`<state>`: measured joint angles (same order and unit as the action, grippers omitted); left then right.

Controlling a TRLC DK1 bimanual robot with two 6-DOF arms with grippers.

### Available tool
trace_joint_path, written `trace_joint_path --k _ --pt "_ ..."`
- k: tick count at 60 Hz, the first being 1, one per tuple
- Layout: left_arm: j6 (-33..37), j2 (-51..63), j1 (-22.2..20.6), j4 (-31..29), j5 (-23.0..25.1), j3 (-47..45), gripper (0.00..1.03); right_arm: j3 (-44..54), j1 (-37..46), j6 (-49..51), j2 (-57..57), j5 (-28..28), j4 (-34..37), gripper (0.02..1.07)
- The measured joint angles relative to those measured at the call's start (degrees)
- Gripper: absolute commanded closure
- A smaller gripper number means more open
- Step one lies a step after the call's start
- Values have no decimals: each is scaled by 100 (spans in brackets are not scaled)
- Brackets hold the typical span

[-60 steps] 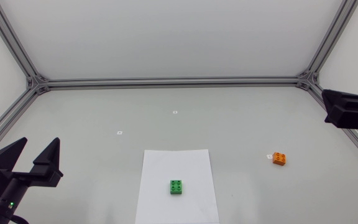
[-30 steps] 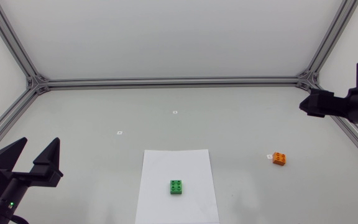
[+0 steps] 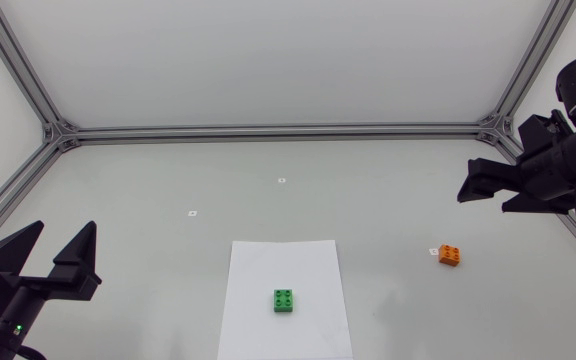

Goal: Pick up the orange 2x2 brick with the right arm and stack it on top of the green 2x2 brick in the center

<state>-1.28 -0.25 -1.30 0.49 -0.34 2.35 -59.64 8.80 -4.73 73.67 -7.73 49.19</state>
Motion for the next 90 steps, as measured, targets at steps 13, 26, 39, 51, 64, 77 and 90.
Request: trace_joint_path --k 13,26,39,51,64,77,90 --pt "0 0 0 0 0 0 4 -208 70 -111 662 52 221 7" --pt "0 0 0 0 0 0 4 -284 70 -313 1342 442 343 7" --pt "2 0 2 0 0 0 4 -302 63 -542 2017 459 334 7" --pt "0 0 2 0 0 0 4 -306 63 -625 2476 457 219 7" --pt "2 0 0 0 2 0 4 -306 70 -654 2929 457 -37 12" --pt "0 0 2 0 0 0 4 -306 70 -695 3147 457 -181 16" --pt "0 0 2 0 2 0 4 -306 70 -713 3147 457 -258 17"
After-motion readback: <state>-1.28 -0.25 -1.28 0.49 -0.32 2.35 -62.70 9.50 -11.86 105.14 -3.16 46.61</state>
